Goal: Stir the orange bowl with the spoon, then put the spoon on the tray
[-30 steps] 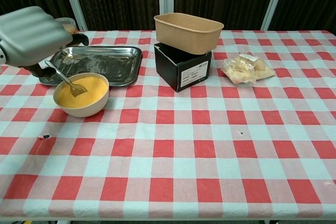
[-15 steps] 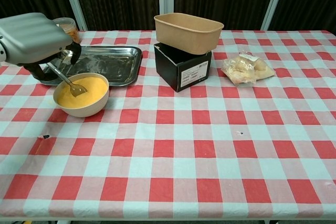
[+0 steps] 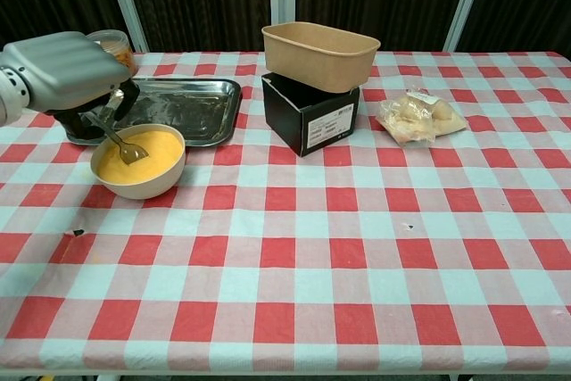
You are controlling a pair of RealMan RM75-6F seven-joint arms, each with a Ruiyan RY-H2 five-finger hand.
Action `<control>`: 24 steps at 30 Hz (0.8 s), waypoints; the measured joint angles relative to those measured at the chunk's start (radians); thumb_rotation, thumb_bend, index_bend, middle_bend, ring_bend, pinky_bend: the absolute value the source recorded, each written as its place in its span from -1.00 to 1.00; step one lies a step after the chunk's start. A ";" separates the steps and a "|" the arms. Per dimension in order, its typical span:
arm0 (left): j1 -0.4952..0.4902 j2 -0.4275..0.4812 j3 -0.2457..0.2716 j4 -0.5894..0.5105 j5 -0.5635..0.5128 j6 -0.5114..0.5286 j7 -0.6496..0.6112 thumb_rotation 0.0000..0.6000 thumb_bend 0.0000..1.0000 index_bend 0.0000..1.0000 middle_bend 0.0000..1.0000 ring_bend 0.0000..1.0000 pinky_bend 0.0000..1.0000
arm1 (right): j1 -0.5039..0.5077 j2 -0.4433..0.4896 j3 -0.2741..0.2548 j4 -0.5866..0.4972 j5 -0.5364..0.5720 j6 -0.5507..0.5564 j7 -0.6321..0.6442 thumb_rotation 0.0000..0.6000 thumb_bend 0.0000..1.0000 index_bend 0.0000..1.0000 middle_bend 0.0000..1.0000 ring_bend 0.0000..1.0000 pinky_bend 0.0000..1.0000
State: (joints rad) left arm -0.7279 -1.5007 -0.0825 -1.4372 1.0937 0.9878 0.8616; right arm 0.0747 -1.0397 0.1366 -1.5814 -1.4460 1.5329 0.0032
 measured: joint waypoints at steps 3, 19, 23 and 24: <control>-0.003 -0.001 0.005 0.005 -0.003 -0.001 -0.003 1.00 -0.38 0.14 0.96 0.89 1.00 | -0.001 -0.001 -0.001 0.002 -0.001 0.001 0.002 1.00 -0.69 -1.00 -0.82 -1.00 -0.89; -0.021 0.000 0.022 0.013 -0.034 -0.011 0.003 1.00 -0.29 0.19 0.96 0.89 1.00 | -0.003 -0.003 -0.002 -0.007 0.003 -0.001 -0.006 1.00 -0.69 -1.00 -0.81 -1.00 -0.89; -0.024 -0.001 0.025 0.013 -0.036 -0.009 0.001 1.00 -0.28 0.21 0.96 0.89 1.00 | -0.004 -0.004 -0.002 -0.006 0.003 -0.001 -0.005 1.00 -0.69 -1.00 -0.81 -1.00 -0.89; -0.024 -0.001 0.026 0.013 -0.036 -0.008 0.001 1.00 -0.27 0.22 0.96 0.89 1.00 | -0.004 -0.004 -0.001 -0.006 0.004 -0.001 -0.005 1.00 -0.69 -1.00 -0.81 -1.00 -0.89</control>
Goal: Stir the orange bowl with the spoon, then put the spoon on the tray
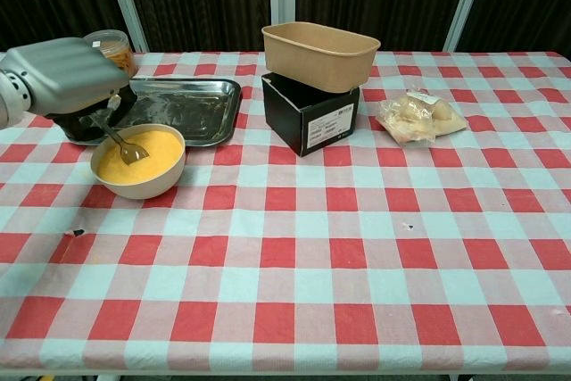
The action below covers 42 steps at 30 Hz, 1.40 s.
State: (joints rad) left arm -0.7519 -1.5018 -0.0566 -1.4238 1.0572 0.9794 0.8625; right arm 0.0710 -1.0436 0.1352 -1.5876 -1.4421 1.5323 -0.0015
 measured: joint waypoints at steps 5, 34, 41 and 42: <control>-0.001 -0.003 0.007 0.004 0.004 0.006 0.000 1.00 -0.25 0.25 0.96 0.89 1.00 | -0.001 -0.001 0.001 0.000 -0.001 0.003 0.002 1.00 -0.69 -1.00 -0.81 -1.00 -0.89; 0.031 -0.068 0.032 -0.025 0.076 0.226 0.372 1.00 -0.24 0.31 0.96 0.90 1.00 | -0.017 -0.004 -0.005 0.015 -0.011 0.022 0.028 1.00 -0.69 -1.00 -0.80 -1.00 -0.89; 0.041 -0.118 0.027 -0.005 0.045 0.249 0.439 1.00 -0.23 0.31 0.97 0.90 1.00 | -0.014 -0.009 -0.006 0.019 -0.013 0.014 0.030 1.00 -0.69 -1.00 -0.80 -1.00 -0.89; 0.041 -0.124 0.026 -0.003 0.039 0.249 0.444 1.00 -0.23 0.31 0.97 0.90 1.00 | -0.014 -0.010 -0.006 0.020 -0.012 0.014 0.030 1.00 -0.69 -1.00 -0.79 -1.00 -0.89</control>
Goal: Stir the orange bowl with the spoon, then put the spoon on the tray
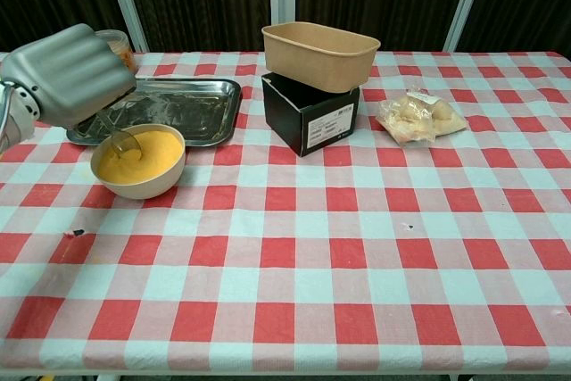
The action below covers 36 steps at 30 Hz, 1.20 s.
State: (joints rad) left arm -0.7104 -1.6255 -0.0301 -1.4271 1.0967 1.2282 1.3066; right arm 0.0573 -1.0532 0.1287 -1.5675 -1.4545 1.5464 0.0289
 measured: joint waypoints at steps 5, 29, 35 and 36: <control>-0.002 -0.017 0.002 -0.001 -0.016 -0.017 0.010 1.00 -0.23 0.32 0.97 0.90 1.00 | -0.001 -0.001 0.000 0.002 0.001 0.000 0.002 1.00 -0.69 -1.00 -0.79 -1.00 -0.89; -0.015 0.153 -0.083 -0.162 -0.173 -0.161 -0.315 1.00 -0.20 0.32 0.97 0.90 1.00 | -0.005 -0.001 0.002 0.001 -0.003 0.006 0.004 1.00 -0.69 -1.00 -0.79 -1.00 -0.89; -0.028 0.132 -0.061 -0.125 -0.132 -0.107 -0.260 1.00 -0.20 0.32 0.97 0.90 1.00 | -0.005 -0.001 0.002 0.002 -0.001 0.004 0.004 1.00 -0.69 -1.00 -0.79 -1.00 -0.89; -0.029 0.125 -0.056 -0.116 -0.122 -0.098 -0.249 1.00 -0.20 0.32 0.97 0.90 1.00 | -0.005 0.000 0.002 0.002 0.001 0.003 0.005 1.00 -0.69 -1.00 -0.78 -1.00 -0.89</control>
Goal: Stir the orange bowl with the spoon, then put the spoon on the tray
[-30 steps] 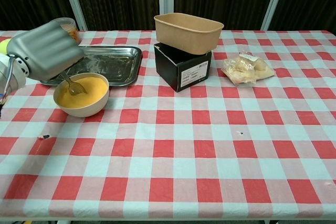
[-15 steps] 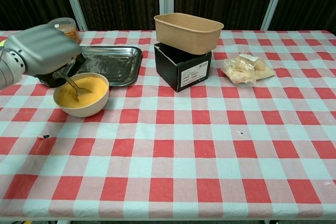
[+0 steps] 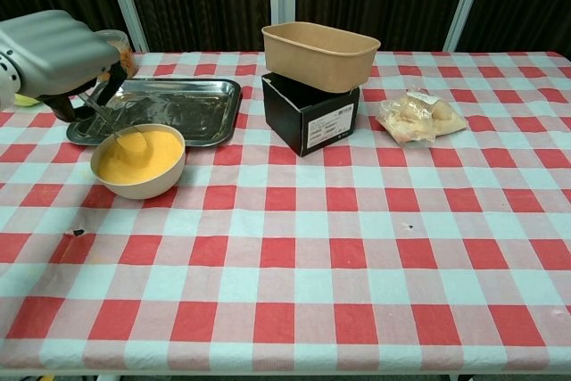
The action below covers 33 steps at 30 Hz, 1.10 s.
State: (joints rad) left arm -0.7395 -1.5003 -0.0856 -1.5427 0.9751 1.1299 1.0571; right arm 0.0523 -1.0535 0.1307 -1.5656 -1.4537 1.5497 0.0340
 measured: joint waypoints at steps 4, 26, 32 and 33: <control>-0.004 -0.042 0.031 0.060 0.057 0.038 0.046 1.00 -0.20 0.32 0.97 0.90 1.00 | 0.000 0.000 -0.001 0.000 0.001 -0.002 0.001 1.00 -0.69 -1.00 -0.78 -1.00 -0.89; 0.058 -0.207 0.099 0.269 0.251 0.118 0.076 1.00 -0.19 0.32 0.97 0.91 1.00 | -0.002 0.002 -0.002 -0.003 0.001 -0.004 0.000 1.00 -0.69 -1.00 -0.77 -1.00 -0.89; 0.058 -0.142 0.050 0.148 0.154 0.024 -0.011 1.00 -0.19 0.33 0.97 0.91 1.00 | -0.002 0.000 -0.002 -0.001 0.001 -0.003 0.003 1.00 -0.69 -1.00 -0.77 -1.00 -0.89; 0.058 -0.129 0.041 0.133 0.138 0.011 -0.027 1.00 -0.19 0.33 0.97 0.91 1.00 | -0.002 0.000 -0.002 -0.001 0.001 -0.003 0.004 1.00 -0.69 -1.00 -0.77 -1.00 -0.89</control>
State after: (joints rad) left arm -0.6815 -1.6294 -0.0442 -1.4099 1.1134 1.1410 1.0297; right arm 0.0499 -1.0535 0.1290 -1.5661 -1.4525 1.5468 0.0378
